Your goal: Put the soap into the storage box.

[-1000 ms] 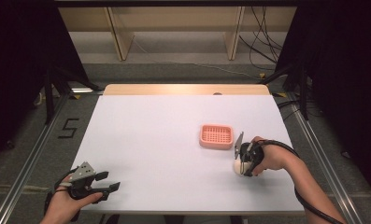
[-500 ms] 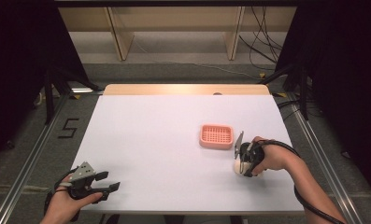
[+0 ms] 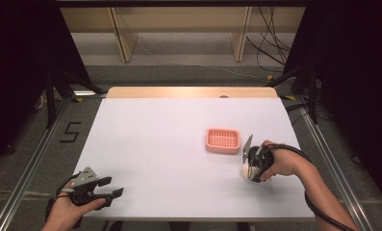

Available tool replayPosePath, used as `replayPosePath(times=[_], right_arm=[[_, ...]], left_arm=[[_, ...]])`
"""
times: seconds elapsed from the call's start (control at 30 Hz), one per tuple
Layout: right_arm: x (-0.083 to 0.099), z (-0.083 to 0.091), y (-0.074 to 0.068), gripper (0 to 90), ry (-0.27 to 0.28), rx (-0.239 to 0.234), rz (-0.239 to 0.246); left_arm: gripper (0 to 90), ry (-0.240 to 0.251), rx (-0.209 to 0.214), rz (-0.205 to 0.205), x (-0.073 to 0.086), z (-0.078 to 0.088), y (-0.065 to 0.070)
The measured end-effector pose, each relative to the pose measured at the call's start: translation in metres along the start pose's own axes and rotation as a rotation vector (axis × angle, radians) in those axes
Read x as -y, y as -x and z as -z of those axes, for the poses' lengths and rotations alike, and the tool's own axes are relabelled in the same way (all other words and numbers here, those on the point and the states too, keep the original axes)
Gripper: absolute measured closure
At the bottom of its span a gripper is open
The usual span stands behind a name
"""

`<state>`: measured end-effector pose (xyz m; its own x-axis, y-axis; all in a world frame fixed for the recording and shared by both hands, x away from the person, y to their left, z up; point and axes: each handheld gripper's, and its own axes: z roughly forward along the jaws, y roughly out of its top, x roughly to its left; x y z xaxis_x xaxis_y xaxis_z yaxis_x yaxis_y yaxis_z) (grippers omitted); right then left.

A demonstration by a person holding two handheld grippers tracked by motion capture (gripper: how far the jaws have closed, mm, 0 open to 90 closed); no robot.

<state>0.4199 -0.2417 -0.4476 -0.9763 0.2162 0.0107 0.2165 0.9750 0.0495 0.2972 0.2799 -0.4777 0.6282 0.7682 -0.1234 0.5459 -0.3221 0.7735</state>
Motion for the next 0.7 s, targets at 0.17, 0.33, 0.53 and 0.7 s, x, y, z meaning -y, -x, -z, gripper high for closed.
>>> replayPosePath(times=[0.17,0.33,0.53,0.7], right_arm=[[0.0011,0.0026,-0.0002,50.7,0.007,0.011,-0.001],[0.0023,0.0059,0.0001,50.7,0.01,0.021,-0.01],[0.0027,0.0079,0.0014,50.7,0.01,0.023,-0.008],[0.0012,0.0091,0.0015,50.7,0.009,0.025,-0.021]], left_arm=[[32.9,0.005,-0.005,0.001,0.0003,-0.0004,0.0002],[32.9,0.004,-0.002,0.001,0.0002,-0.0003,0.0002],[32.9,-0.011,-0.007,-0.035,-0.0007,0.0006,-0.0025],[32.9,-0.014,-0.006,-0.001,-0.0003,0.0009,-0.0005]])
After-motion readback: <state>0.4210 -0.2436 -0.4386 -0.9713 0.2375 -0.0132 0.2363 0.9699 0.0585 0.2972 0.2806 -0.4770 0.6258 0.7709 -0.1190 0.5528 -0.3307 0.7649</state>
